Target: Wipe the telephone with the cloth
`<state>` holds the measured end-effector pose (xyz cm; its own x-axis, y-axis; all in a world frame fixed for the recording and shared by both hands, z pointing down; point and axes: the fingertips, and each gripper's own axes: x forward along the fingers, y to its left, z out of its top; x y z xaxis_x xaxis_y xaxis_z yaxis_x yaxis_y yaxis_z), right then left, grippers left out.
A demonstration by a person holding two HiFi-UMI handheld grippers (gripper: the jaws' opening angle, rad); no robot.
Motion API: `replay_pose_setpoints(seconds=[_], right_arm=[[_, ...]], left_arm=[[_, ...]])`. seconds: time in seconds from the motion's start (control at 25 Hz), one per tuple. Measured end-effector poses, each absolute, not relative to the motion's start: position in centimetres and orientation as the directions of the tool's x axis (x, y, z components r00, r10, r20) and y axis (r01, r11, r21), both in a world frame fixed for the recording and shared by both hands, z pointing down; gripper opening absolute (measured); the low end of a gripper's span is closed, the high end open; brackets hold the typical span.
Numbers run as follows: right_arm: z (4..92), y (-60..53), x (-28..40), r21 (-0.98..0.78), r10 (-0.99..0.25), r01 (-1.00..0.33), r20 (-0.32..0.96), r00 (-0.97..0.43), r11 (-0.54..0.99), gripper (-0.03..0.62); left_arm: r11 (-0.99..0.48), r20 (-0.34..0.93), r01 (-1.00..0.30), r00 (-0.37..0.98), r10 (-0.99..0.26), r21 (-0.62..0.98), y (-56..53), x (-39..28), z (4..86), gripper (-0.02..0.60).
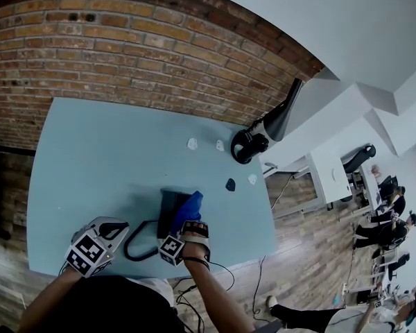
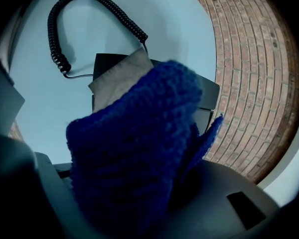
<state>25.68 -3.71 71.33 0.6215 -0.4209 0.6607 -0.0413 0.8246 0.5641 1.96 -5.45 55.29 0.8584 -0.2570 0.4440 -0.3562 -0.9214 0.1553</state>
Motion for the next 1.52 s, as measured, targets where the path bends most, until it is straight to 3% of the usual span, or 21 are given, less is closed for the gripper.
replay_pose_setpoints(seconds=[1.52], right_arm=[[75.1,1.5,20.7,0.526,-0.372,-0.135,0.738,0.563,0.839,0.086]], left_arm=[[-0.932,0.469,-0.322,0.857,-0.213,0.164,-4.3,1.7,56.5,-0.009]])
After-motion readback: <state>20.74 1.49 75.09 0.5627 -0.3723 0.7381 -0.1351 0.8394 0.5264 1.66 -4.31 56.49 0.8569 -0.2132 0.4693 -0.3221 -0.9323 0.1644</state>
